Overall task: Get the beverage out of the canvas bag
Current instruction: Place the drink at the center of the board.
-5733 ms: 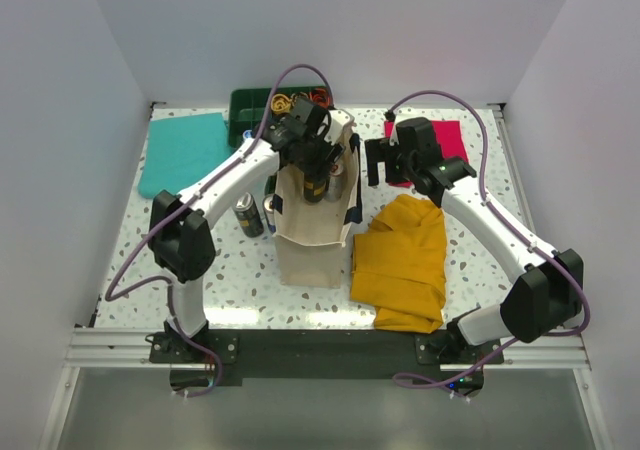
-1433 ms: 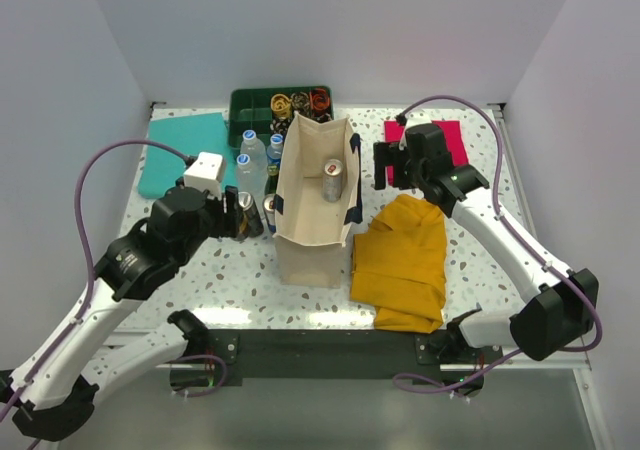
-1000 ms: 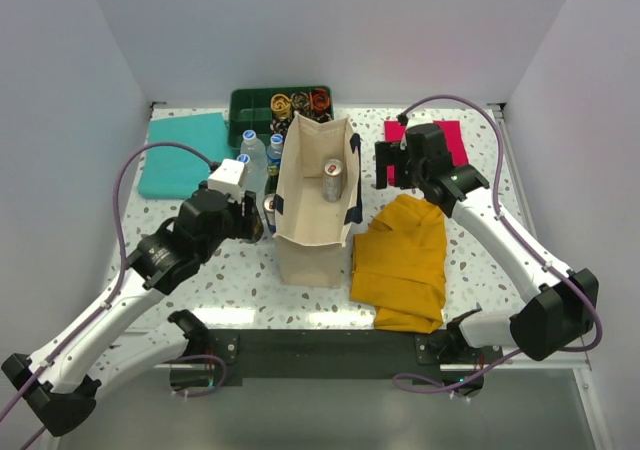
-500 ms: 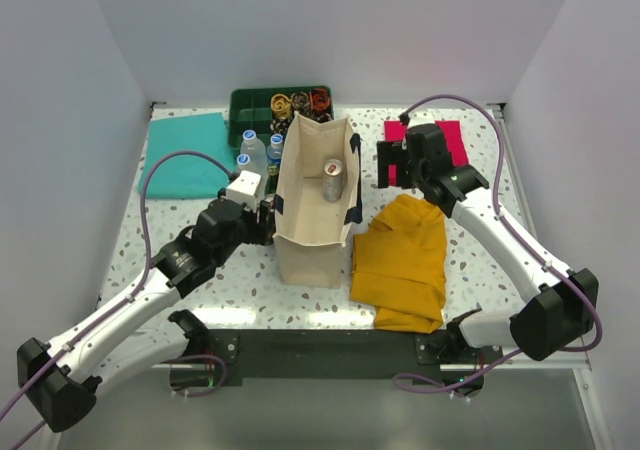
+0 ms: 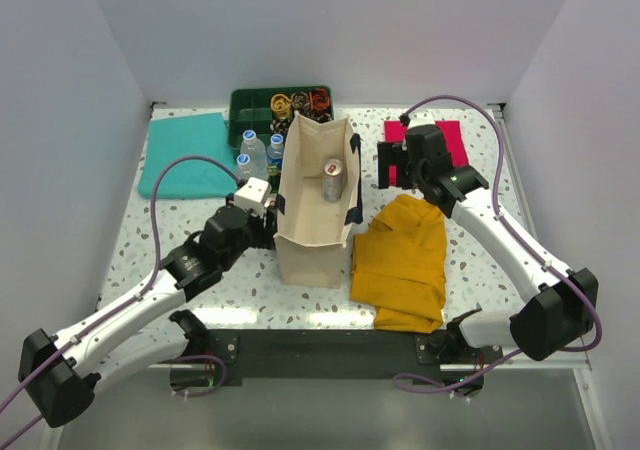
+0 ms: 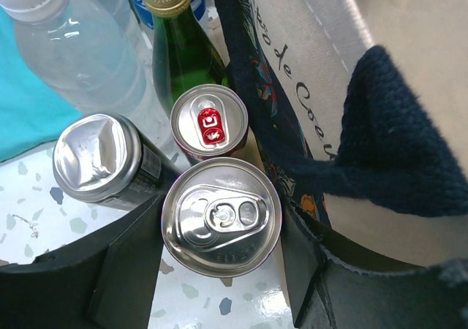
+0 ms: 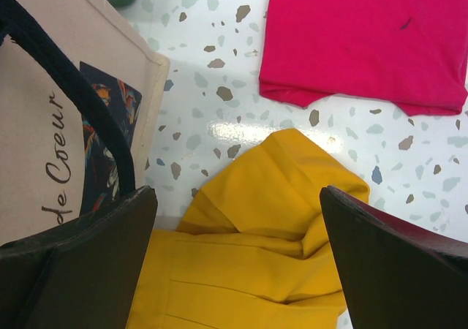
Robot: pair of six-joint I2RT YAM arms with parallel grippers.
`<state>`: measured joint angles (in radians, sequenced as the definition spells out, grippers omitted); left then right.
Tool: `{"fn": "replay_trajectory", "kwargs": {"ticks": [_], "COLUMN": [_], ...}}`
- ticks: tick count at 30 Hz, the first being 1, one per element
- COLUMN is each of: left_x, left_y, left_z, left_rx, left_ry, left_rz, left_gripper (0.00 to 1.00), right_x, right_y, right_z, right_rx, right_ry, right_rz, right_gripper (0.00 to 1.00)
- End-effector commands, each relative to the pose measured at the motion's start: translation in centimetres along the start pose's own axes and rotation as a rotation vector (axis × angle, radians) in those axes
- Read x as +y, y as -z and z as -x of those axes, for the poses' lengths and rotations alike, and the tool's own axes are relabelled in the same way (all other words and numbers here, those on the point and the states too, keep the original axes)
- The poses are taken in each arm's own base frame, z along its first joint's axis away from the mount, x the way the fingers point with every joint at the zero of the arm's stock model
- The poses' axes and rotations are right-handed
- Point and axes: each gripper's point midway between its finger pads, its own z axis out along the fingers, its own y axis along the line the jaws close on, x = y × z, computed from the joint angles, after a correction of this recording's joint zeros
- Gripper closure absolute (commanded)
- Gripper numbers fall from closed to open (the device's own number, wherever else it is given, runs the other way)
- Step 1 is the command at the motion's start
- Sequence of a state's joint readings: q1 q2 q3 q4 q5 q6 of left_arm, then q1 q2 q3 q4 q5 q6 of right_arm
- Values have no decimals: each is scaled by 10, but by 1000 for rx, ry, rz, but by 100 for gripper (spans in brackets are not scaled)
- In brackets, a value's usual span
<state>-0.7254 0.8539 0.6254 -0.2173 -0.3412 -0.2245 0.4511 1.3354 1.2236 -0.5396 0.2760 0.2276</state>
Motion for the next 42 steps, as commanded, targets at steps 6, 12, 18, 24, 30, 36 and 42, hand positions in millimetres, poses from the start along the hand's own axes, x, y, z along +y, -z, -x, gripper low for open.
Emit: {"fn": "replay_trajectory", "kwargs": {"ticks": [6, 12, 18, 24, 30, 36, 42], "left_x": [-12, -11, -6, -5, -5, -5, -5], "left_y": [-6, -7, -7, -10, -14, -16, -14], "left_z": [37, 35, 33, 23, 19, 12, 16], "left_rx": [-164, -161, -161, -139, -155, -151, -150], "left_ry": [44, 35, 43, 42, 67, 78, 75], "left_rz": [-4, 11, 35, 44, 49, 49, 49], "left_gripper": [100, 100, 92, 81, 77, 67, 55], "right_x": [-3, -2, -2, -3, -5, -6, -7], "right_y": [1, 0, 1, 3, 4, 3, 3], "right_z": [8, 3, 0, 0, -4, -7, -6], "right_rx": [-26, -18, -16, -13, -10, -3, -6], "right_ry": [-10, -14, -17, -10, -9, -4, -2], "right_rz": [-14, -10, -6, -9, -15, -21, -24], "right_gripper": [2, 2, 2, 2, 2, 2, 2]}}
